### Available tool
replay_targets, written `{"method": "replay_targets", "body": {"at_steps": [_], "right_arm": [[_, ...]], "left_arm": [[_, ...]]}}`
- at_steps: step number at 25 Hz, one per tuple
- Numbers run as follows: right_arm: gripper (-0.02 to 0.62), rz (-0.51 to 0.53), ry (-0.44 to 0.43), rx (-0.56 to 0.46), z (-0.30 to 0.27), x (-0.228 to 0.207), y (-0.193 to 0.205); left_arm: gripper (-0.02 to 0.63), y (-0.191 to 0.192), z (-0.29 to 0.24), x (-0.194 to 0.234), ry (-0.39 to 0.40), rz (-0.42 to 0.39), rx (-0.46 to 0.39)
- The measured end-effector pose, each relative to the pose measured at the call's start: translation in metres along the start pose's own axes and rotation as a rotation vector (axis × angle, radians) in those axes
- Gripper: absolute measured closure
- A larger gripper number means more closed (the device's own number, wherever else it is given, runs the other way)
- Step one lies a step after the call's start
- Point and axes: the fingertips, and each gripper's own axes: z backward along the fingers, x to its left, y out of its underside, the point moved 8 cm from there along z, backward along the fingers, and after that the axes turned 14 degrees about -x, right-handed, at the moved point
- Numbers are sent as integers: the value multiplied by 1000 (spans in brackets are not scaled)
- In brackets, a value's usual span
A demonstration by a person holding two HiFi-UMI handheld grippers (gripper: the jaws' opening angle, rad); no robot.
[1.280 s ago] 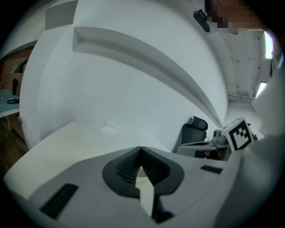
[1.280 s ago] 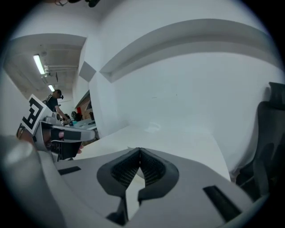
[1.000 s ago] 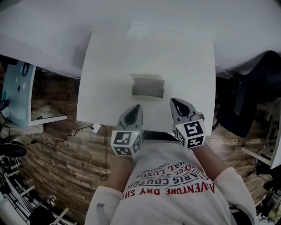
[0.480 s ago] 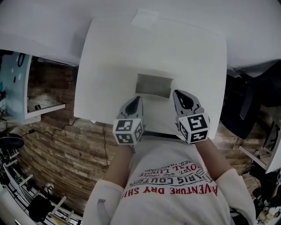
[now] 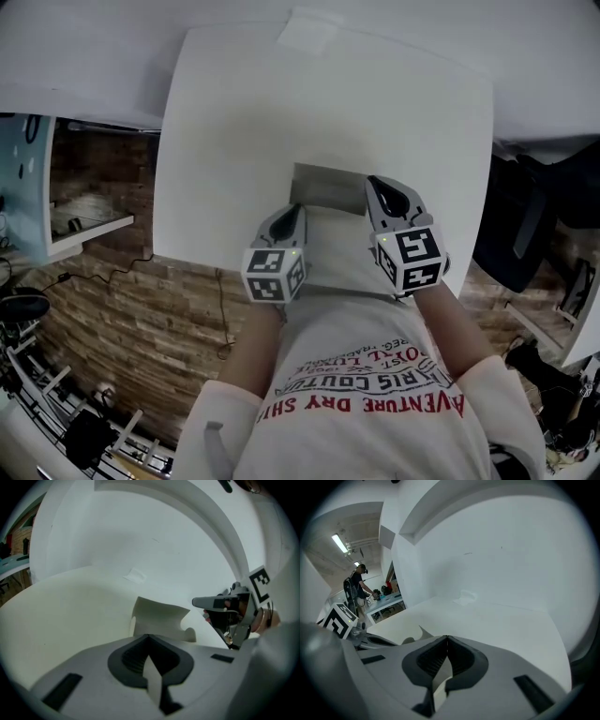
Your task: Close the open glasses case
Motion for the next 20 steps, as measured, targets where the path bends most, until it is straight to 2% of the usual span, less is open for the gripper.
{"method": "replay_targets", "body": {"at_steps": [5, 11, 20], "right_arm": [[583, 23, 27, 36, -18, -8, 10], [583, 7, 50, 10, -17, -3, 13], [583, 15, 33, -20, 1, 12, 22]], "left_arm": [[609, 2, -2, 1, 15, 27, -5], [609, 1, -1, 4, 31, 27, -6], [609, -1, -2, 4, 37, 21, -2]]}}
